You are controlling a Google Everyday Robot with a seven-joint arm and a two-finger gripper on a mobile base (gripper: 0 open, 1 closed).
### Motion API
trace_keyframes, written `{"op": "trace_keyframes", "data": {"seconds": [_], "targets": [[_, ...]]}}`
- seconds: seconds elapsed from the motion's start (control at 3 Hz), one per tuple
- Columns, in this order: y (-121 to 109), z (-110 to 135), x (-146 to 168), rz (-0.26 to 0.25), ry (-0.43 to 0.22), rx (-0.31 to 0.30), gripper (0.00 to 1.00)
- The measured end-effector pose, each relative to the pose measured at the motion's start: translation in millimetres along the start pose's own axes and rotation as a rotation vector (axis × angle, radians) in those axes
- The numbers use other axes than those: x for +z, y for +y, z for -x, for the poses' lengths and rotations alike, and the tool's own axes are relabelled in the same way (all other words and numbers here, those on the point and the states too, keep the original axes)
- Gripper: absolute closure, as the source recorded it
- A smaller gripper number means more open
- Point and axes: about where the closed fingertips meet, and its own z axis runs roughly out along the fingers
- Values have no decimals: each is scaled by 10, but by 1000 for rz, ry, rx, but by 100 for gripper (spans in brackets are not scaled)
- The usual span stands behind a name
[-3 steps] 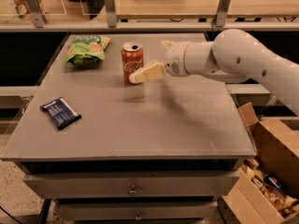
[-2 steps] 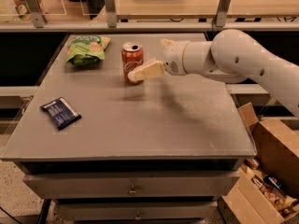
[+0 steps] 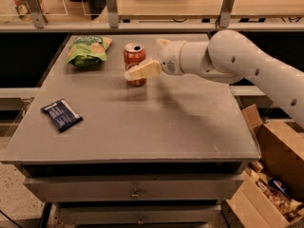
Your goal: Move coke can near rxbar blueberry
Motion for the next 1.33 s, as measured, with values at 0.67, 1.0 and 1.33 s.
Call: {"op": "trace_keyframes", "data": {"seconds": [0.67, 1.0, 1.33], "targets": [[144, 69, 175, 45, 0, -7, 19], [215, 68, 195, 58, 11, -7, 41], [302, 69, 184, 70, 14, -1, 65]]}}
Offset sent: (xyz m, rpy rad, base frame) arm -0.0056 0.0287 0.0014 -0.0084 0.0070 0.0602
